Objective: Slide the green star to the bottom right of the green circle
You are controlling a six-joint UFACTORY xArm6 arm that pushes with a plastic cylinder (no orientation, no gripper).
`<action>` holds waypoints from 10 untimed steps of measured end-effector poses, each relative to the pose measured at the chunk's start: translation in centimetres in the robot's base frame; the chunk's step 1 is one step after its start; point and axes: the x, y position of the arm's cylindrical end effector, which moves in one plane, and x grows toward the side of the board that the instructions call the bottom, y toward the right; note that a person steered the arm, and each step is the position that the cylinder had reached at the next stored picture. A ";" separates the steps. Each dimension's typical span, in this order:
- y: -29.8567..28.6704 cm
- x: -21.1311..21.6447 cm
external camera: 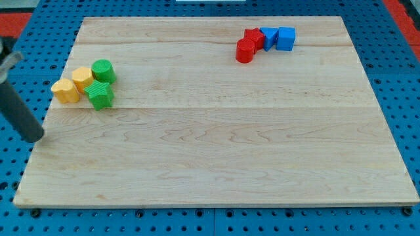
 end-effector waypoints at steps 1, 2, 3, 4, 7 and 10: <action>-0.5 0.0; -0.5 0.0; -0.4 0.7; 5.5 0.9; 17.8 0.8; 10.6 -7.5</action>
